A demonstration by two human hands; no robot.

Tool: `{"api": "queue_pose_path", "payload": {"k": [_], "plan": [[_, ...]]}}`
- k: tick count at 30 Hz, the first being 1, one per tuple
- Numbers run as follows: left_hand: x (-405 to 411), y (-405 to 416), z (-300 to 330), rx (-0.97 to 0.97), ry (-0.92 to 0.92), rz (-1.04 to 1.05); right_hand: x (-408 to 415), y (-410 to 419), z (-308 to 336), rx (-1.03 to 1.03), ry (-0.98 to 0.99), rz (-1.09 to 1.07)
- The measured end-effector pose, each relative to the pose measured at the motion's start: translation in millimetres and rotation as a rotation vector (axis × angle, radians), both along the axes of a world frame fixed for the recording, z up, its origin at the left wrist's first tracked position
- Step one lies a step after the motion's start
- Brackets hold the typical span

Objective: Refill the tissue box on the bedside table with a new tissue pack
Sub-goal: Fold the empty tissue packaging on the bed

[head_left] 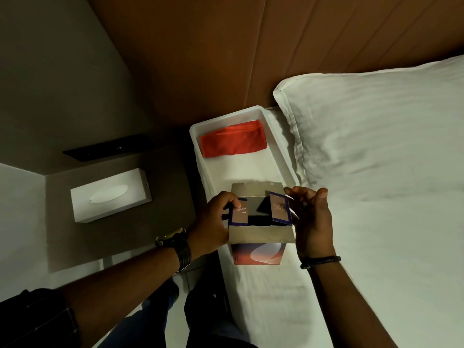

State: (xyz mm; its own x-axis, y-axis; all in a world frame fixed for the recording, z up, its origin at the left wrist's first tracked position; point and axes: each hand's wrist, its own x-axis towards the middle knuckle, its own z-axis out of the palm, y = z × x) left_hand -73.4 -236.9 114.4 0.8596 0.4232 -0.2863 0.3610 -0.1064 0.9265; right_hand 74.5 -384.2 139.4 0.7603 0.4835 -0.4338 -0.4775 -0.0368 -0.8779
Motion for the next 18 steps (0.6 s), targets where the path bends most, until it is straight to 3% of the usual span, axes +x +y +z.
{"api": "queue_pose_path", "payload": {"k": [4, 8, 15, 18], "plan": [[-2, -1, 3, -0.075, 0.009, 0.091, 0, -3, 2, 0.012, -0.003, -0.014], [-5, -1, 3, -0.149, 0.062, 0.059, 1, -8, 0, -0.087, -0.135, 0.101], [-6, -5, 4, -0.056, 0.029, 0.024, -2, -10, 3, -0.227, -0.440, 0.319], [-4, -7, 7, 0.012, -0.038, -0.002, -1, -12, 4, -0.197, -0.393, 0.309]]}}
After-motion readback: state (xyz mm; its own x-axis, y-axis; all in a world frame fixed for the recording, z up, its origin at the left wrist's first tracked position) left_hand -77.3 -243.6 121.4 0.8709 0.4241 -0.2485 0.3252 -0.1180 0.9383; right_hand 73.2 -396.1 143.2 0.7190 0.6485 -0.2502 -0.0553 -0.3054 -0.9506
